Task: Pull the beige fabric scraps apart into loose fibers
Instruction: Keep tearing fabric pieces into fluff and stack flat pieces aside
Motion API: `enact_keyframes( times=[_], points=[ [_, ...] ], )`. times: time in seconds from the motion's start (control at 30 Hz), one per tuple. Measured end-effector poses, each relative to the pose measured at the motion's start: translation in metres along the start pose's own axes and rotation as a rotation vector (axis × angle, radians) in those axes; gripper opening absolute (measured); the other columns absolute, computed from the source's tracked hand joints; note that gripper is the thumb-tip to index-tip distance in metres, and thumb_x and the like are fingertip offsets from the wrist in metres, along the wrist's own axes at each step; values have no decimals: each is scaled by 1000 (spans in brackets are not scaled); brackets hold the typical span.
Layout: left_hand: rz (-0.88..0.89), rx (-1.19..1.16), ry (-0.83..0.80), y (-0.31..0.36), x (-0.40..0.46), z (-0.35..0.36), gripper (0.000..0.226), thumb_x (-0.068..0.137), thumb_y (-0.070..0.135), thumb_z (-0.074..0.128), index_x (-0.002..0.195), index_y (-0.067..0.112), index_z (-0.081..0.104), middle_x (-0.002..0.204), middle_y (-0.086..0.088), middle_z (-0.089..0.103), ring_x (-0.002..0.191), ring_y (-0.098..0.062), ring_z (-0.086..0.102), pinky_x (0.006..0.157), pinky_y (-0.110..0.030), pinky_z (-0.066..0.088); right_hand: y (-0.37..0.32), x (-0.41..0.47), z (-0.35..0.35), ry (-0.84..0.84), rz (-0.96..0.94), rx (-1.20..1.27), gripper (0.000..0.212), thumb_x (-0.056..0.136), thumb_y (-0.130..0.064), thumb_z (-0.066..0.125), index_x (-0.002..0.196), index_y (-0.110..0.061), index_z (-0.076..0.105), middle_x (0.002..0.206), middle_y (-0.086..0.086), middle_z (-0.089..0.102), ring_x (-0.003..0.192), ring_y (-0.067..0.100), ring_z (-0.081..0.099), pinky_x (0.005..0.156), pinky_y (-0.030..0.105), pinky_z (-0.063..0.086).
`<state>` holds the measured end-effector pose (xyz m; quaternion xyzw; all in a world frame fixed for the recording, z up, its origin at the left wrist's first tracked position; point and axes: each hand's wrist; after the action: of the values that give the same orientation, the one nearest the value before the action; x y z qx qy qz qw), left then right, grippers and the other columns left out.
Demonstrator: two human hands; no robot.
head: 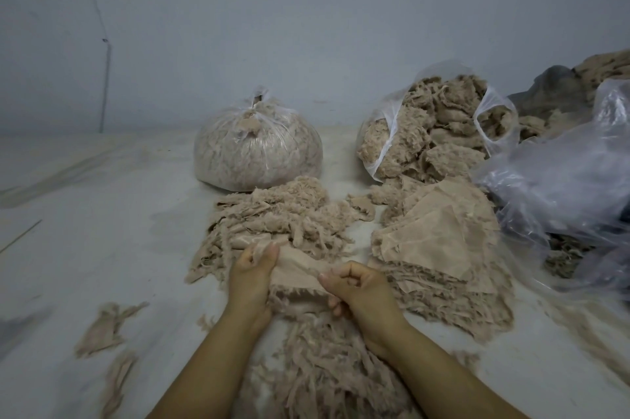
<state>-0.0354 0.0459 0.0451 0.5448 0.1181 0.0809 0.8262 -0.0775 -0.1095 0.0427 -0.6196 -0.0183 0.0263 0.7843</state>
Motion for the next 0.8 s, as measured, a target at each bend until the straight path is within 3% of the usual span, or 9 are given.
enact_keyframes(
  times=[0.13, 0.2, 0.27, 0.37, 0.47, 0.57, 0.7, 0.8],
  points=[
    [-35, -89, 120, 8, 6, -11, 27, 95, 14, 55, 117, 0, 59, 88, -14, 68, 69, -22, 66, 53, -27, 56, -1, -4, -2, -115, 66, -98, 14, 79, -7, 75, 72, -4, 63, 50, 5, 60, 37, 10, 48, 40, 19, 41],
    [-48, -132, 123, 15, 9, -20, 27, 95, 16, 54, 118, 2, 58, 83, -11, 66, 57, -17, 63, 38, -20, 49, -2, -7, -3, -203, 95, -148, 15, 75, -15, 78, 70, -7, 66, 50, 3, 60, 38, 9, 49, 41, 19, 41],
    [-78, -59, 20, 18, 5, -21, 23, 93, 21, 57, 112, 7, 59, 75, -8, 68, 47, -13, 61, 34, -18, 44, -5, -9, 0, -224, 95, -185, 26, 69, -41, 76, 68, -15, 70, 56, 7, 62, 45, 13, 54, 44, 21, 45],
    [-111, 13, -261, 11, -10, -3, 28, 89, 23, 61, 110, 6, 60, 95, -15, 71, 73, -22, 70, 53, -27, 56, -5, -6, 8, -122, 45, -189, 55, 67, -64, 62, 92, -16, 72, 85, 14, 70, 65, 22, 63, 56, 28, 52],
    [-51, 131, -395, 0, -22, 12, 35, 79, 32, 66, 99, 4, 63, 92, -18, 71, 79, -27, 69, 61, -31, 55, -3, -4, 7, -68, 10, -64, 39, 80, -44, 67, 105, -14, 70, 97, 5, 74, 87, 21, 71, 73, 29, 57],
    [-15, 188, -338, -3, -22, 13, 22, 83, 29, 65, 89, 7, 63, 86, -13, 70, 79, -22, 69, 67, -33, 54, -1, -5, 4, -19, -19, -40, 17, 86, -21, 68, 102, -14, 68, 93, 3, 75, 86, 17, 72, 69, 23, 56],
    [66, 216, -350, -1, -18, 7, 17, 83, 17, 66, 99, 20, 61, 84, 10, 72, 74, -6, 69, 60, -20, 53, 2, -8, 7, -90, -35, -143, 13, 88, -20, 67, 97, -12, 71, 91, 8, 75, 80, 17, 71, 67, 23, 53],
    [122, 174, -231, 2, -14, 6, 18, 85, 4, 64, 92, 19, 70, 82, 2, 73, 73, -11, 68, 63, -22, 54, 3, -7, 9, -83, -71, -169, 13, 91, -18, 63, 99, -13, 71, 95, 15, 73, 79, 18, 67, 70, 27, 52]
  ],
)
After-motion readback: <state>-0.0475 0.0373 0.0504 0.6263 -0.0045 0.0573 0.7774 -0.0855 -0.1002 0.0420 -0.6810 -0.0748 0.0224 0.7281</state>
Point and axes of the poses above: each hand's wrist, its own x-axis towards the middle knuckle, its own z-axis out of the palm, y = z × x
